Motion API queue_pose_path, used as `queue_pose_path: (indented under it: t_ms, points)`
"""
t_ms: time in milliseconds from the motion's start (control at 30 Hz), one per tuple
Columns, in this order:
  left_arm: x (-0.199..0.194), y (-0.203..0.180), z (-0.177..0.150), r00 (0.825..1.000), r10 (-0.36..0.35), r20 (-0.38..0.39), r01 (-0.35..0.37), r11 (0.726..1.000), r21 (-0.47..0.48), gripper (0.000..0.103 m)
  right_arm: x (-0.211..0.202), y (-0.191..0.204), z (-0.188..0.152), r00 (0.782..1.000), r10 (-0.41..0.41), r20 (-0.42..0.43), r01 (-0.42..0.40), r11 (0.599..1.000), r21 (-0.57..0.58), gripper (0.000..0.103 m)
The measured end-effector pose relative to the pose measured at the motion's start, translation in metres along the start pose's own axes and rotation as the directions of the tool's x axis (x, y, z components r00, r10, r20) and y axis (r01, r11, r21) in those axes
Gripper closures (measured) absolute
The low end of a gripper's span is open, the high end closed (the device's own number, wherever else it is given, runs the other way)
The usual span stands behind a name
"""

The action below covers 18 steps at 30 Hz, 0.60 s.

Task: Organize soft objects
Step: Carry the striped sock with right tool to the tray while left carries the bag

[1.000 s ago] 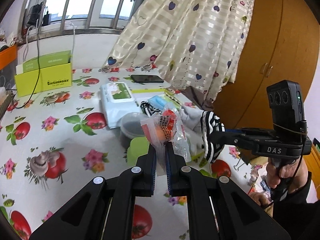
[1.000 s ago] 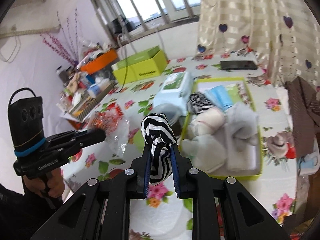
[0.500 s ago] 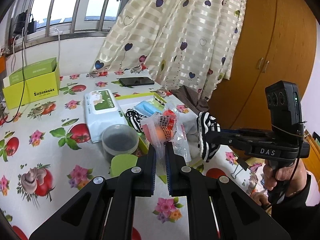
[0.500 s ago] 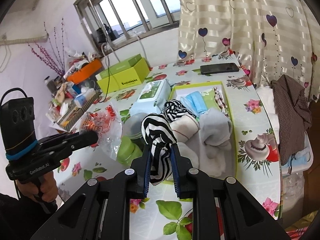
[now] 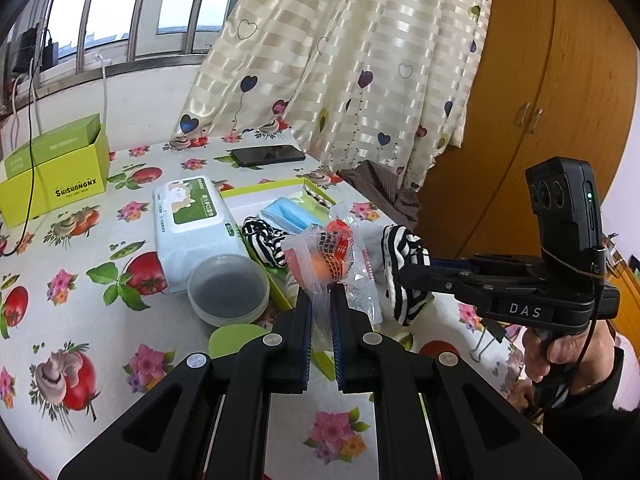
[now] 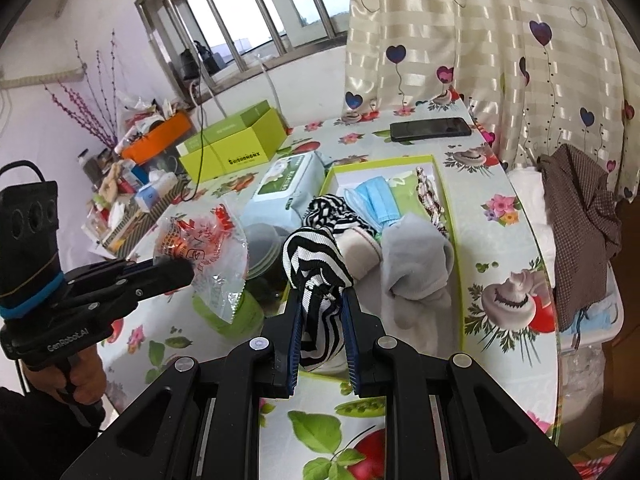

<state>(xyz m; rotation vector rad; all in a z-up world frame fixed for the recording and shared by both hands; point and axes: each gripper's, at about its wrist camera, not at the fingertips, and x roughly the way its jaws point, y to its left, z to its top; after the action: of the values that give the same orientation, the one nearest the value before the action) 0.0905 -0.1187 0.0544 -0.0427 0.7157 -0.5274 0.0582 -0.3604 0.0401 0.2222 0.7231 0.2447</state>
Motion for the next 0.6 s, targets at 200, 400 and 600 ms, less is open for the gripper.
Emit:
queue_pose_path:
  t_ms: [200, 400, 600]
  points:
    - [0.008, 0.000, 0.008, 1.000, 0.014, -0.007, -0.014, 1.000, 0.011, 0.094, 0.014, -0.006, 0.005, 0.999, -0.025, -0.022, 0.025, 1.000, -0.015, 0.085]
    - [0.014, 0.003, 0.018, 1.000, 0.030, -0.007, -0.030, 0.999, 0.020, 0.094, 0.026, -0.013, 0.010, 0.999, -0.039, -0.037, 0.038, 0.999, -0.020, 0.085]
    - [0.020, 0.008, 0.024, 0.999, 0.041, -0.008, -0.041, 0.999, 0.018, 0.094, 0.038, -0.018, 0.011, 0.996, -0.069, -0.059, 0.067, 0.997, -0.035, 0.085]
